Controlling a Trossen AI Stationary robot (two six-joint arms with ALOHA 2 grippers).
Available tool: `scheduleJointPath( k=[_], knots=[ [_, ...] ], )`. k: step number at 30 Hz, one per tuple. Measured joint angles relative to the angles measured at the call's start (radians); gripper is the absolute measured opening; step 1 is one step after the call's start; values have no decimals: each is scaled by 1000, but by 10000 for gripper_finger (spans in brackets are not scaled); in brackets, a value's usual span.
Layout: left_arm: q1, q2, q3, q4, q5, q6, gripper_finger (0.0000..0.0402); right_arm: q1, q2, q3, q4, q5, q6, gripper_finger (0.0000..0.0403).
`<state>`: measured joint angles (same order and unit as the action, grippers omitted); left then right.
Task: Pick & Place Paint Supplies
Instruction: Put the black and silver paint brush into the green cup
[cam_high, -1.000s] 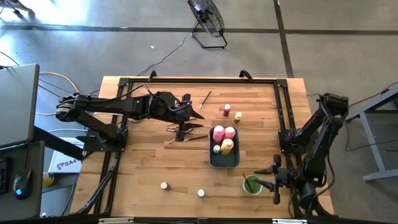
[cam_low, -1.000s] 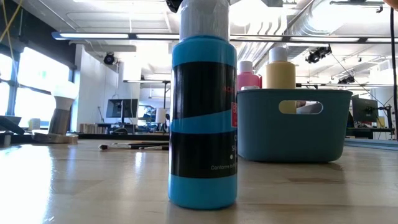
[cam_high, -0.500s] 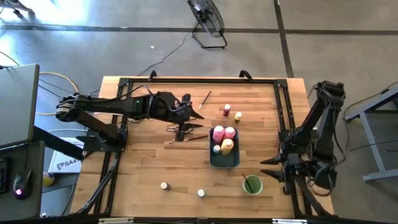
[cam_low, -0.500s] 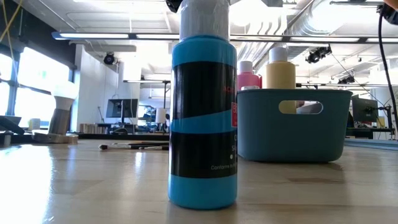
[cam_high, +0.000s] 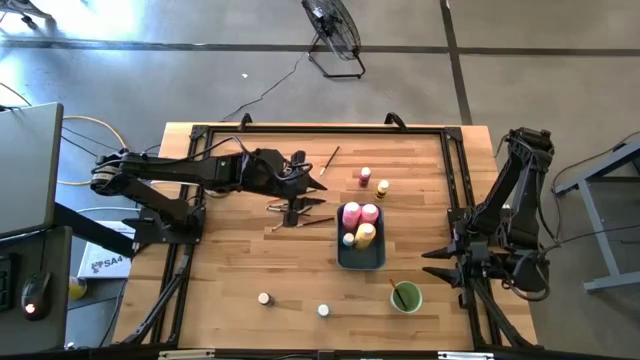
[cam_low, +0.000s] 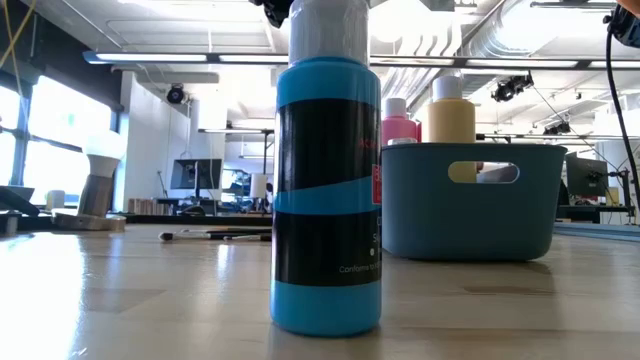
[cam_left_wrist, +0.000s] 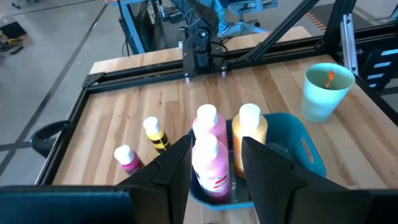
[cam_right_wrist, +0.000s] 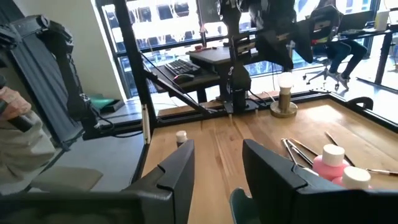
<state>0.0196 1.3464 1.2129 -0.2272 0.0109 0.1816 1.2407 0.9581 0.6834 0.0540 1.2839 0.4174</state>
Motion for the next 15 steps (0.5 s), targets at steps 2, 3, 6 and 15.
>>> scheduleJointPath(
  k=[2,3,6,15],
  knots=[
    [0,0,0,-2,0,-1,138,0,0,0,0,0,-9,128],
    [0,0,0,-4,0,-1,138,0,0,0,0,0,-19,128],
    [0,0,0,-3,29,12,138,0,0,0,0,0,-48,128],
    [-2,-63,-23,-38,77,76,138,0,0,0,0,0,-56,128]
  ],
)
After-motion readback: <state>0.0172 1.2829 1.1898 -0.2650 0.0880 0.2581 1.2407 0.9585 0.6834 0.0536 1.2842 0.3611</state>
